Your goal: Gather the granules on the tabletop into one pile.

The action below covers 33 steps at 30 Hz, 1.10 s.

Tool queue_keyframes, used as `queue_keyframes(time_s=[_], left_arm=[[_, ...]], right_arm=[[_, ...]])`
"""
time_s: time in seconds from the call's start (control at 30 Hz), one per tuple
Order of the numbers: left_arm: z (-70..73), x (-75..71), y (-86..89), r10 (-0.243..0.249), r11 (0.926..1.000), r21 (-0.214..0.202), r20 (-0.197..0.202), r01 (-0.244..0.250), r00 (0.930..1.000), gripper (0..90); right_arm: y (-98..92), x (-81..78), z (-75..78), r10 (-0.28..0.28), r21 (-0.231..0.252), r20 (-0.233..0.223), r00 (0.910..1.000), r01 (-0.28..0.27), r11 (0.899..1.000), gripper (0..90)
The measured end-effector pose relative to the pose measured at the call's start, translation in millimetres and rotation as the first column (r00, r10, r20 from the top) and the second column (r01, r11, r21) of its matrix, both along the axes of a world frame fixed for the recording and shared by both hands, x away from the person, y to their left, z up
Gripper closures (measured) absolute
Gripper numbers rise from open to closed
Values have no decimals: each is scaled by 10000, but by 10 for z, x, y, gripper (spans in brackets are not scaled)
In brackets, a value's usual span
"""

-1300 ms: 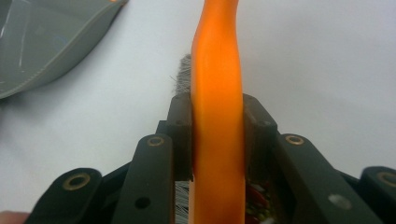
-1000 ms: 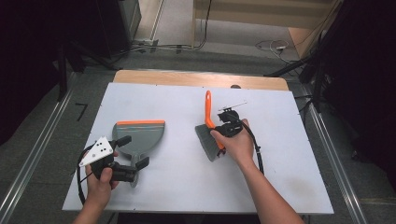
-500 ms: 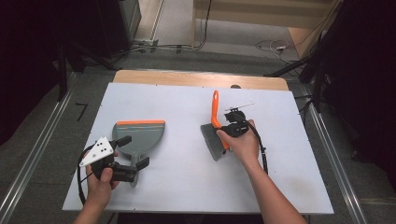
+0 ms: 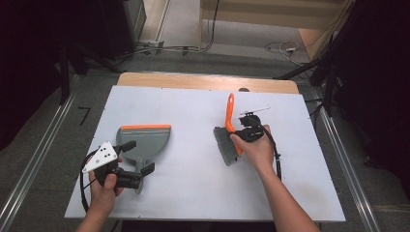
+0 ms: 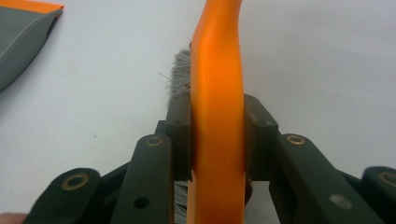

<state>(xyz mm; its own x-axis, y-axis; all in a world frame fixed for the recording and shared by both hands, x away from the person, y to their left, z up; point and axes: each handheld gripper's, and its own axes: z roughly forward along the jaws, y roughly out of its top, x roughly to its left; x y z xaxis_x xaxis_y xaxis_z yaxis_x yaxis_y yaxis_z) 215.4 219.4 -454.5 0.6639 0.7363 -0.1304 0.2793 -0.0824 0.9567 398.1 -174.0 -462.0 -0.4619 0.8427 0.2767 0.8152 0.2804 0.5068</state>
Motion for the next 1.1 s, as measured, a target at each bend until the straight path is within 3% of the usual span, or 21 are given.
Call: queue_keyframes(time_s=[1.0,1.03,1.07,1.1], left_arm=[[-2,0,-12,-15,10000,22,-3,15,10000,0],[-3,1,-11,-16,10000,23,0,16,10000,0],[-4,3,-11,-17,10000,14,-6,17,10000,0],[-7,7,-11,-16,10000,5,-14,16,10000,0]], right_arm=[[-281,29,-11,-632,79,1,9980,632,9980,671],[-284,26,-6,-678,160,-37,9977,679,9976,672],[-282,12,19,-673,558,-91,9977,677,9961,675],[-282,12,19,-673,558,-91,9977,677,9961,675]])
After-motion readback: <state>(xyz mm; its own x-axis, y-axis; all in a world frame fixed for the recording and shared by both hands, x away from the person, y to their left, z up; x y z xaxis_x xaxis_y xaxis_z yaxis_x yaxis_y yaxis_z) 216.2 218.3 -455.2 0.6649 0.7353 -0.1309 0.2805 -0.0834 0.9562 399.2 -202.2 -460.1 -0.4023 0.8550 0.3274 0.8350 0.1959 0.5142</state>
